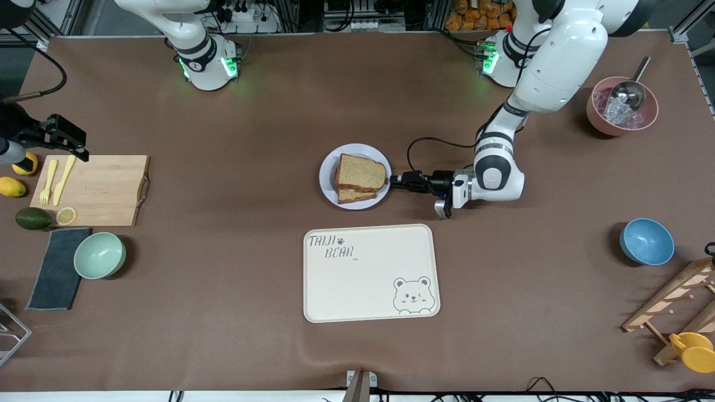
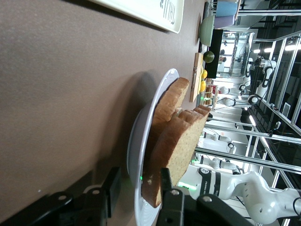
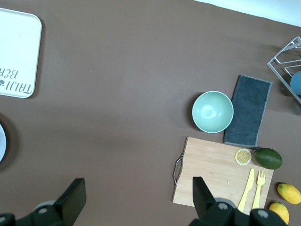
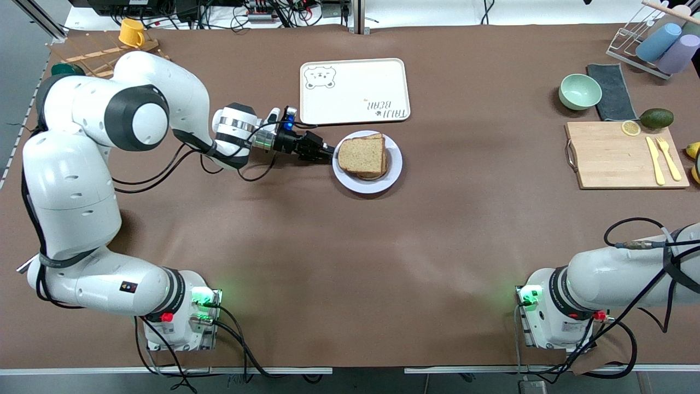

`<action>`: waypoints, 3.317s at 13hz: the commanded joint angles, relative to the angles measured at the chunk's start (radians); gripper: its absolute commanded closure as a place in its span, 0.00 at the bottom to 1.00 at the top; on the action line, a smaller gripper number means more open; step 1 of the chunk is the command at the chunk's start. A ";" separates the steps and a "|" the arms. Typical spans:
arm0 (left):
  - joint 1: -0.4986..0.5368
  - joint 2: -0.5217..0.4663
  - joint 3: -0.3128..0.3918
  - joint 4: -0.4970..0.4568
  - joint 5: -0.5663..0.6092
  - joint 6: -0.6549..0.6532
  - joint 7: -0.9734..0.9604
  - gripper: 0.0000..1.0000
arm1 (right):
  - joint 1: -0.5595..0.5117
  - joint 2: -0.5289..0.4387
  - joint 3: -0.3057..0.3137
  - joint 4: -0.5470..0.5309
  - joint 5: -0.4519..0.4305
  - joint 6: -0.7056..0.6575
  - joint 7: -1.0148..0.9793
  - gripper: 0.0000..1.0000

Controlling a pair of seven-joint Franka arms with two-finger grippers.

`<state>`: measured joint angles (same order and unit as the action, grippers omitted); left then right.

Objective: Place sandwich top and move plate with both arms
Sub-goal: 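Grip the plate rim with the left gripper, then slide the plate with the left gripper onto the bear tray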

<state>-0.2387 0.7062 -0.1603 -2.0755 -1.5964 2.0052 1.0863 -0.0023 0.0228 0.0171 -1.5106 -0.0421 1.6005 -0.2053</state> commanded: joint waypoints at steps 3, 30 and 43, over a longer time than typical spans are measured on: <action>-0.025 0.042 -0.001 0.029 -0.043 0.015 0.029 0.63 | -0.007 -0.032 0.012 -0.027 -0.024 0.007 0.017 0.00; -0.054 0.148 -0.001 0.088 -0.060 0.015 0.092 0.92 | -0.007 -0.030 0.007 -0.030 -0.021 -0.005 0.018 0.00; 0.033 0.131 -0.067 0.083 -0.131 -0.063 0.210 1.00 | -0.008 -0.026 0.007 -0.030 -0.022 -0.020 0.018 0.00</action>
<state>-0.2413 0.7651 -0.1865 -2.0373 -1.6946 1.9520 1.2387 -0.0046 0.0194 0.0169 -1.5166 -0.0460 1.5812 -0.2046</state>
